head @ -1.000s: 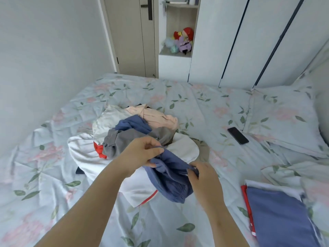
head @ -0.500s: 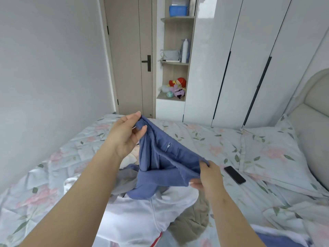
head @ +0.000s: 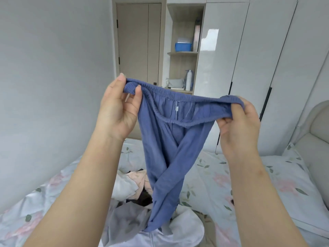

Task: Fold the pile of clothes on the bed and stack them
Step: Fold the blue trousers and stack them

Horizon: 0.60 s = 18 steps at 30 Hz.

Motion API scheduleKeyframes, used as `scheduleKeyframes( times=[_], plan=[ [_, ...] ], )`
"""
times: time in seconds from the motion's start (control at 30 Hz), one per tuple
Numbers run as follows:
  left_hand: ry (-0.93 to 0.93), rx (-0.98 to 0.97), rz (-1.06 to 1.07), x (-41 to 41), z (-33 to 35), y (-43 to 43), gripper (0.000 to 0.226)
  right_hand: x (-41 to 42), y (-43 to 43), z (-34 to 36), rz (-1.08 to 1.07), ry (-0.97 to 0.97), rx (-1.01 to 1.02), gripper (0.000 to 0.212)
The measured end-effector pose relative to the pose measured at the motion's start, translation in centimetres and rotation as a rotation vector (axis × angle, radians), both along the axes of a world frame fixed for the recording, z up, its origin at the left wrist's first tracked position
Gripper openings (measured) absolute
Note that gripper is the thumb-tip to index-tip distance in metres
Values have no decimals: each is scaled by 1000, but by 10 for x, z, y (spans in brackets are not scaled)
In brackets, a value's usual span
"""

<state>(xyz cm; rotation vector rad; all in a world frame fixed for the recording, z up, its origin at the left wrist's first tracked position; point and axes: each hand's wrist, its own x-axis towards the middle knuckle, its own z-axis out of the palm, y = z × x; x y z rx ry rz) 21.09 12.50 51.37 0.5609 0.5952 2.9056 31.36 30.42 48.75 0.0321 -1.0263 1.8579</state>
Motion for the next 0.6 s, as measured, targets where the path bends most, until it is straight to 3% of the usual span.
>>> scheduleKeyframes(
  times=[0.2,0.3,0.47,0.6],
  plan=[
    [119,107,-32,10,16,-6,12,8,0,22,-11,222,74,25],
    [126,58,-5,6,6,-5,11,7,5,15,-22,198,120,23],
    [9,-337,81,-10,-72,0,7,-3,16,-62,-13,-198,13,17],
    [-102,-865,107,-16,-162,-1,29,3,19,-150,-18,-655,18,44]
  ],
)
